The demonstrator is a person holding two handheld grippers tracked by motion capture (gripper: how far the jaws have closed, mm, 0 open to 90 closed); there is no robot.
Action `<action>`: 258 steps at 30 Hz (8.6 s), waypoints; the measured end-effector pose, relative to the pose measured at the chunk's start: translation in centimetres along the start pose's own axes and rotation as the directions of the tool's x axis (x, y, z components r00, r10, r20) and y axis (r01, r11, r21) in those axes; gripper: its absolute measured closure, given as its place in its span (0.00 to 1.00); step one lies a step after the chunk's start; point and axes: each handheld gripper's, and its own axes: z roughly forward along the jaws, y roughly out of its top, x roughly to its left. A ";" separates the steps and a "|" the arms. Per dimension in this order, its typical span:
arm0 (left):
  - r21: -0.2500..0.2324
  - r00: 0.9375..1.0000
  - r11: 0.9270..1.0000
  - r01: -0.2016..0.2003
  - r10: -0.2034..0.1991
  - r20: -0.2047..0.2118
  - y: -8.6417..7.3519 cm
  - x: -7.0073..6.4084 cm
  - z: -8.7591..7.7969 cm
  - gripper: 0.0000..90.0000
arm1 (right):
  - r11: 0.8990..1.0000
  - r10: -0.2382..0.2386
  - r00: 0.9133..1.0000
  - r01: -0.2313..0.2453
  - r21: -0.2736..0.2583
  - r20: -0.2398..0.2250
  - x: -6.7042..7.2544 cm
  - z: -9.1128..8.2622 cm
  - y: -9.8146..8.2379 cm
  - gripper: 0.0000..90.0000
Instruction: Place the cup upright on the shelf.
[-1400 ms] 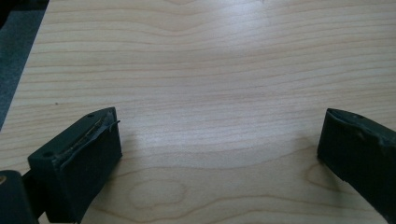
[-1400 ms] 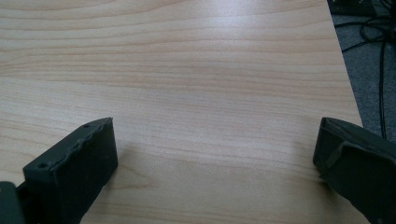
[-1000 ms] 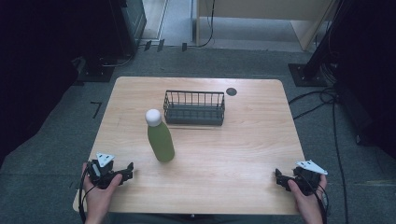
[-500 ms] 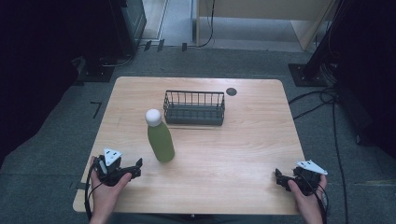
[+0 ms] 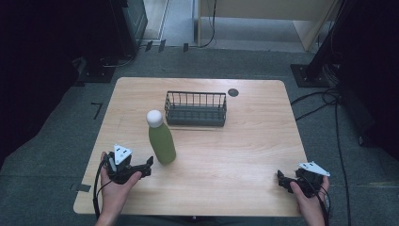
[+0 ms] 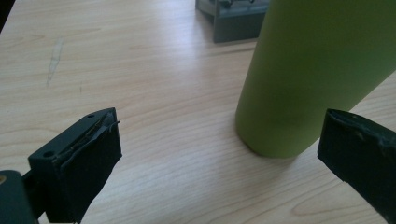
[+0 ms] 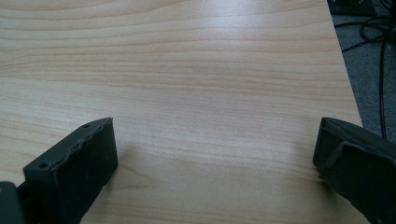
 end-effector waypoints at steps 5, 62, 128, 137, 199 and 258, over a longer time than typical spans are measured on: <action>-0.021 1.000 1.000 -0.008 0.008 0.009 0.5 -0.6 0.0 0.00 | 1.000 0.000 1.000 0.000 0.000 0.000 0.0 0.0 0.0 0.00; -0.209 0.996 0.977 -0.049 0.062 0.056 3.6 -4.9 2.8 0.24 | 1.000 0.000 1.000 0.000 0.000 -0.001 0.0 0.0 0.0 0.00; -0.458 0.997 0.887 -0.063 0.075 0.009 15.3 -5.8 3.8 0.24 | 1.000 0.006 1.000 -0.006 -0.005 -0.006 -0.1 0.0 0.0 0.00; -0.466 0.998 0.883 -0.061 0.067 -0.003 16.6 -5.9 5.3 0.24 | 1.000 0.004 1.000 -0.004 -0.006 -0.011 -0.1 -0.1 0.0 0.00; -0.299 0.997 0.951 -0.078 0.066 -0.049 17.0 -5.2 13.6 0.21 | 1.000 -0.001 1.000 0.001 -0.010 -0.022 -0.1 -0.1 -0.1 0.01; -0.273 0.997 0.959 -0.075 0.079 0.005 14.6 -4.4 11.7 0.13 | 1.000 -0.006 1.000 0.006 -0.005 -0.015 0.0 -0.1 -0.1 0.01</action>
